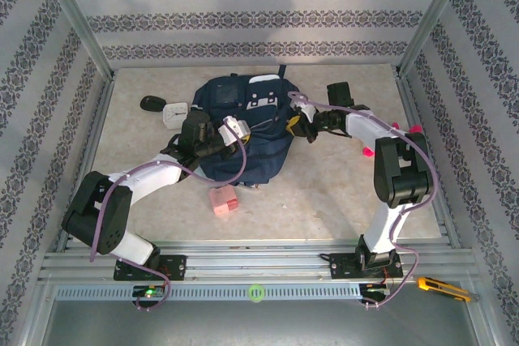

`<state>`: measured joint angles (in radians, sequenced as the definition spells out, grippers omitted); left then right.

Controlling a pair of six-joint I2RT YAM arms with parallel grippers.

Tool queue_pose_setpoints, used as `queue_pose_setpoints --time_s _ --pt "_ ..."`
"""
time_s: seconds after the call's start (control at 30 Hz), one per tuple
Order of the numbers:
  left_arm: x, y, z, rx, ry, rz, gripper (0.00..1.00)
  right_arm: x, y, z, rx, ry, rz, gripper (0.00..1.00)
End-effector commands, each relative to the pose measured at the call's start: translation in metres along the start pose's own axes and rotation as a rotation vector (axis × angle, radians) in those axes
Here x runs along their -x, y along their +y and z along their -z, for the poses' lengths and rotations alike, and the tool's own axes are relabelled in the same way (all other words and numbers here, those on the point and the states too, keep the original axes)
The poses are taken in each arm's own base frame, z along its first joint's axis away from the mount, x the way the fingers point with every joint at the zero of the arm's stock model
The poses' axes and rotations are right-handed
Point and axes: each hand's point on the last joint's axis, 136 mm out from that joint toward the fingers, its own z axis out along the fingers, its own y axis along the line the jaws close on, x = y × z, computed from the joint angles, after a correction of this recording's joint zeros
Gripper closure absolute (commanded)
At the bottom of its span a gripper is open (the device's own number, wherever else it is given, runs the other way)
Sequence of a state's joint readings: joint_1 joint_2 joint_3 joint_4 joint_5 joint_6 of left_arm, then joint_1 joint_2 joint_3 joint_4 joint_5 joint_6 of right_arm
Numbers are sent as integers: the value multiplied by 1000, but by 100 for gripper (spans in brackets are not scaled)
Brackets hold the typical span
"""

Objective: Pack the student bag

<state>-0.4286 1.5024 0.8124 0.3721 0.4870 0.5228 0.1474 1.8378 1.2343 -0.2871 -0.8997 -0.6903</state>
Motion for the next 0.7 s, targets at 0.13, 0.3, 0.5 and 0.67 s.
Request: queue_pose_setpoints --time_s 0.13,0.3,0.5,0.67 --pt "45 40 8 181 -48 -109 100 24 41 20 146 -44 -121 100" --pt "42 41 2 226 -8 -156 100 35 41 24 170 -26 -346 100" --pt "39 44 1 272 37 -186 100 40 45 22 201 -10 -637 100" --pt "36 38 -4 273 67 -216 100 42 55 19 243 12 -836 100"
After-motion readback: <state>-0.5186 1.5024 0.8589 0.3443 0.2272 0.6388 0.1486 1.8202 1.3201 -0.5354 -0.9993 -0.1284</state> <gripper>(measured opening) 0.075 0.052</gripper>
